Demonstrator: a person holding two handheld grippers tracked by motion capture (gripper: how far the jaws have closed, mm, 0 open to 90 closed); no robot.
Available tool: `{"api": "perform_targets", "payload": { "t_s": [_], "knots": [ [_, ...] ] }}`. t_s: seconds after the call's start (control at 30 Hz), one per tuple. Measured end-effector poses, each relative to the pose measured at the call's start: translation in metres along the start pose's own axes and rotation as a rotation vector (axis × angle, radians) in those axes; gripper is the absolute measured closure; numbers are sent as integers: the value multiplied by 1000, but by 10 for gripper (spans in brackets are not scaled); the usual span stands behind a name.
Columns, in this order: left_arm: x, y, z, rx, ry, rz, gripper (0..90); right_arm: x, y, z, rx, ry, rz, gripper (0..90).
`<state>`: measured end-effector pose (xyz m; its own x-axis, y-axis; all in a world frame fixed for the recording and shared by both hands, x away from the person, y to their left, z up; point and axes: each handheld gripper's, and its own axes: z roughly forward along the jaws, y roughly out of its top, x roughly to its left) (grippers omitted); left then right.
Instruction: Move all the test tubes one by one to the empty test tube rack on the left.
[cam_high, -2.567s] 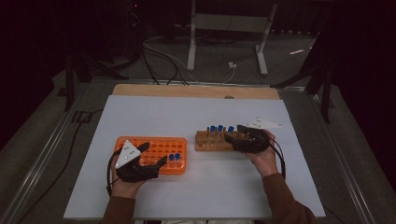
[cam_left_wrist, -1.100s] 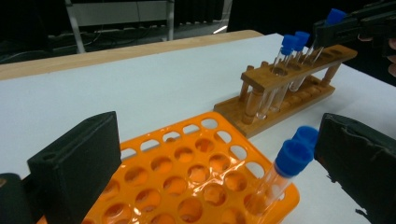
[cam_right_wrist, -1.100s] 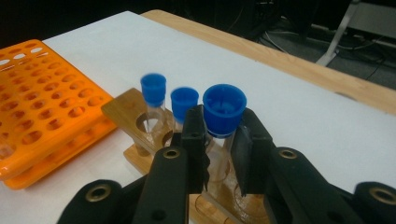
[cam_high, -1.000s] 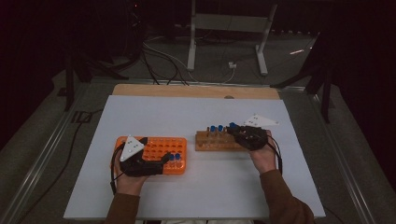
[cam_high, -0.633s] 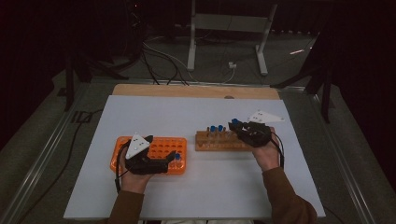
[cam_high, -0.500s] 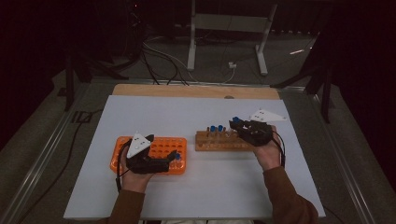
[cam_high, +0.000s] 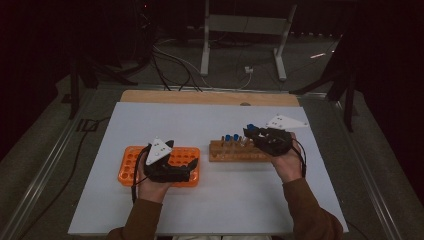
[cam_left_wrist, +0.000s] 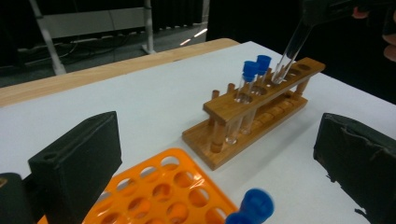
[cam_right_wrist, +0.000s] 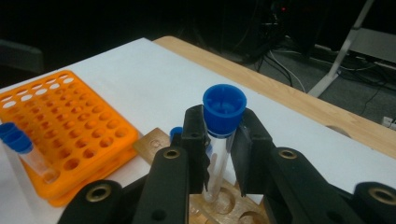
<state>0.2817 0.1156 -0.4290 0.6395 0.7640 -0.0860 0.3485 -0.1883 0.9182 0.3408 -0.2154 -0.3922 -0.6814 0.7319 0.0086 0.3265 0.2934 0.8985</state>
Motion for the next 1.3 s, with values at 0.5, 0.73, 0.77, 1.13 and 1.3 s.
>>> {"api": "perform_targets", "payload": {
  "t_s": [0.5,0.73,0.77,1.13,1.3],
  "knots": [
    [-19,12,22,-7,-31,22,72,19,-2,8,32,78,0,767],
    [-27,15,33,-14,-60,17,126,34,0,13,43,113,-18,767],
    [-28,16,34,-16,-64,20,137,35,0,14,46,117,-23,767],
    [-41,20,44,10,-61,88,268,51,7,23,43,176,-11,766],
    [-43,19,47,11,-76,105,450,60,12,24,43,201,-26,766]
  ]
}}
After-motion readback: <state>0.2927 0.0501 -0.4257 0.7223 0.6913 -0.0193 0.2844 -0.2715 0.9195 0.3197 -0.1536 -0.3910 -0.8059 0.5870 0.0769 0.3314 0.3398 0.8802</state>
